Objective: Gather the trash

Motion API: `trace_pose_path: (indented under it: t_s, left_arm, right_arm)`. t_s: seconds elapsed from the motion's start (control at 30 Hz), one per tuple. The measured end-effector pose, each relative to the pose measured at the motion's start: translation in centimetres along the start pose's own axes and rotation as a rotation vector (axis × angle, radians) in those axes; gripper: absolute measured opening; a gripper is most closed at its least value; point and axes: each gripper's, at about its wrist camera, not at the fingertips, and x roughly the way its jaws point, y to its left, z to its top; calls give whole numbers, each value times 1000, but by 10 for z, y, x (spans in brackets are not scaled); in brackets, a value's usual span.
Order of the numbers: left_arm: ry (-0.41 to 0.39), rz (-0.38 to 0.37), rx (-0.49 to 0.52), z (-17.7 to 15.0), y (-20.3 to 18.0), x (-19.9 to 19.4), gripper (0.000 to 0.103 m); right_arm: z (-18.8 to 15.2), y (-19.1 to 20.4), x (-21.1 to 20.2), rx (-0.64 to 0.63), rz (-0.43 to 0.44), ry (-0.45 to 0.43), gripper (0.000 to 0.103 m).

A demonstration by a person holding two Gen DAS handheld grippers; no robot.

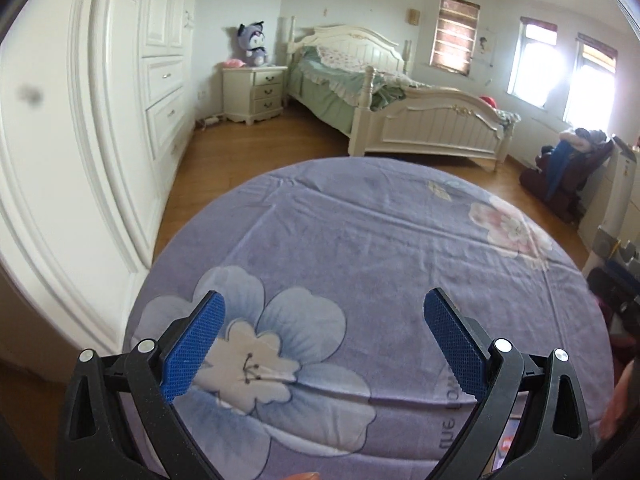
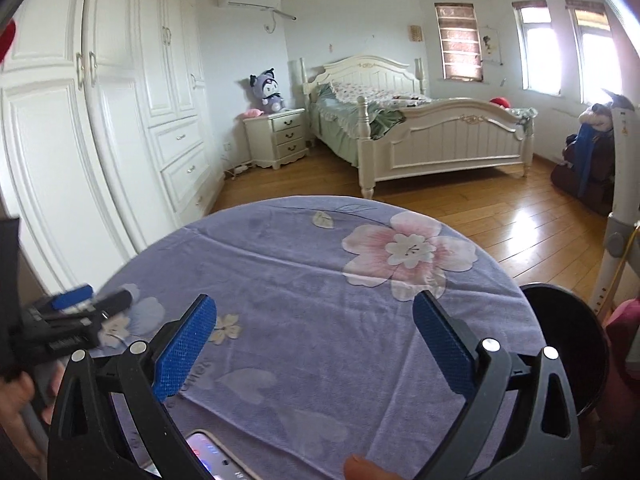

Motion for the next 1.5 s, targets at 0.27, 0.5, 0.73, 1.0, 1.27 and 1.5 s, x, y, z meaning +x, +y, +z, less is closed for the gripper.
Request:
trace_pose_path:
  t_s: [0.27,0.5,0.73,1.0,1.27,1.5]
  left_arm:
    - [-5,-33,-8,15,-12,20,98]
    - [34,-56,-54,15,-11,34,98]
    - [12,-29,-20,11,-19,29,98]
    - [6,-18,-22,9,-19,27,98]
    - [1,-5,-7,9,-22,25,98]
    - [1,-1,-3,8,-23,25,98]
  right_arm:
    - [-4,2,4,-23,-64,-30,98]
    - [-5,3,0,-30,-83,-58,98]
    - [-6,3,1,-20,-78,-58,98]
    - [-6,-1,2,1,-71,-62,98]
    - [-7,-4,2,8,-69,-70,98]
    - [-7,-4,2,14,-68,-73,98]
